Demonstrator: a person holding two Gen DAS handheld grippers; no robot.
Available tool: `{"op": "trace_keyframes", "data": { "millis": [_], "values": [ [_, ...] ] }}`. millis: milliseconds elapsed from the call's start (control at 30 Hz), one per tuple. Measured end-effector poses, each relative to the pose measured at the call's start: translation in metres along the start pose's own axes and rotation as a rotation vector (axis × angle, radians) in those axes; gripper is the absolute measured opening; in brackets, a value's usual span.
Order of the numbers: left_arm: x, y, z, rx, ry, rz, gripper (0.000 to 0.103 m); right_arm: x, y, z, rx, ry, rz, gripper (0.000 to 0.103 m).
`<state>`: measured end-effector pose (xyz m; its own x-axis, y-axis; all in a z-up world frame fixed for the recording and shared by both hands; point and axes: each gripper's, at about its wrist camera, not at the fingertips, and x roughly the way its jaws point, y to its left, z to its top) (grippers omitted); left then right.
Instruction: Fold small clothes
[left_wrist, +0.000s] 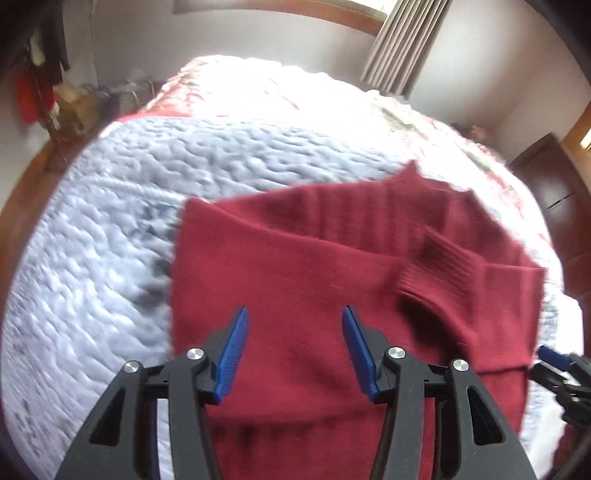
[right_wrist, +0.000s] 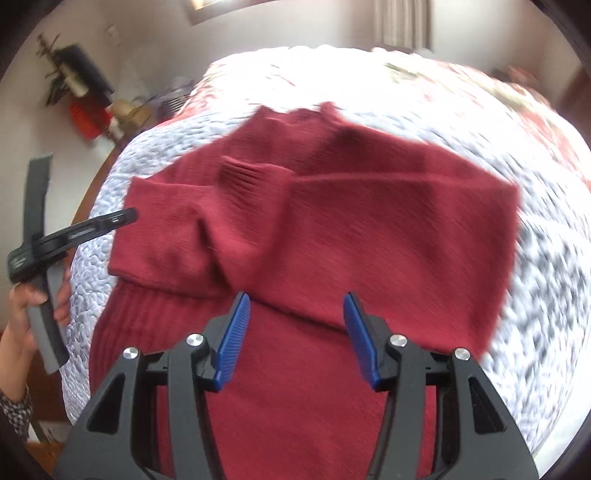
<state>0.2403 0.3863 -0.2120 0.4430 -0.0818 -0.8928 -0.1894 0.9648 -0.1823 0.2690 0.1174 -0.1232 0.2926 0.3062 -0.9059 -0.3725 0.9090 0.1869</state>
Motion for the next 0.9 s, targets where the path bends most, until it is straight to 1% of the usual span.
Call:
{"op": "trace_keyframes", "data": {
  "millis": [67,100,167,233,367,433,467,500,533,633,700,733,767,800,833,867,900],
  "values": [
    [0.013,0.011,0.005,0.005,0.036,0.042,0.051,0.015,0.026,0.017,-0.042,0.007,0.024,0.052],
    [0.020,0.015,0.007,0.007,0.056,0.038,0.051,0.025,0.036,0.026,-0.053,0.019,0.047,0.052],
    [0.035,0.027,0.006,-0.003,0.109,0.027,0.051,0.044,0.053,0.037,-0.067,0.046,0.065,0.052],
    [0.048,0.031,0.005,-0.007,0.149,0.015,0.051,0.065,0.064,0.045,-0.080,0.075,0.046,0.052],
    [0.055,0.034,0.002,0.014,0.152,-0.007,0.051,0.098,0.069,0.055,-0.085,0.127,0.011,0.052],
    [0.057,0.038,0.002,0.001,0.154,-0.028,0.051,0.110,0.070,0.057,-0.085,0.146,-0.022,0.039],
    [0.061,0.038,0.004,-0.010,0.156,-0.040,0.051,0.113,0.069,0.058,-0.085,0.147,-0.044,0.027],
    [0.061,0.039,0.004,-0.014,0.158,-0.047,0.051,0.112,0.067,0.059,-0.077,0.140,-0.038,0.019],
    [0.062,0.040,0.004,-0.017,0.160,-0.054,0.051,0.109,0.063,0.059,-0.057,0.126,-0.009,0.008],
    [0.063,0.039,0.004,-0.006,0.160,-0.055,0.051,0.086,0.043,0.057,0.041,0.073,0.055,0.008],
    [0.063,0.045,0.007,-0.008,0.161,-0.057,0.051,0.068,0.023,0.047,0.124,0.034,0.092,0.008],
    [0.064,0.045,0.008,-0.009,0.160,-0.058,0.051,0.062,0.012,0.040,0.158,0.024,0.096,0.011],
    [0.064,0.045,0.009,-0.007,0.159,-0.057,0.051,0.056,0.001,0.032,0.187,0.020,0.093,0.015],
    [0.064,0.044,0.009,-0.004,0.158,-0.055,0.052,0.053,-0.008,0.023,0.211,0.023,0.080,0.022],
    [0.064,0.044,0.009,-0.001,0.156,-0.053,0.052,0.049,-0.015,0.015,0.230,0.025,0.067,0.033],
    [0.063,0.043,0.008,0.000,0.153,-0.050,0.052,0.047,-0.022,0.008,0.244,0.022,0.061,0.035],
    [0.063,0.041,0.007,-0.001,0.151,-0.047,0.052,0.042,-0.031,0.001,0.258,0.017,0.062,0.035]
  ]
}}
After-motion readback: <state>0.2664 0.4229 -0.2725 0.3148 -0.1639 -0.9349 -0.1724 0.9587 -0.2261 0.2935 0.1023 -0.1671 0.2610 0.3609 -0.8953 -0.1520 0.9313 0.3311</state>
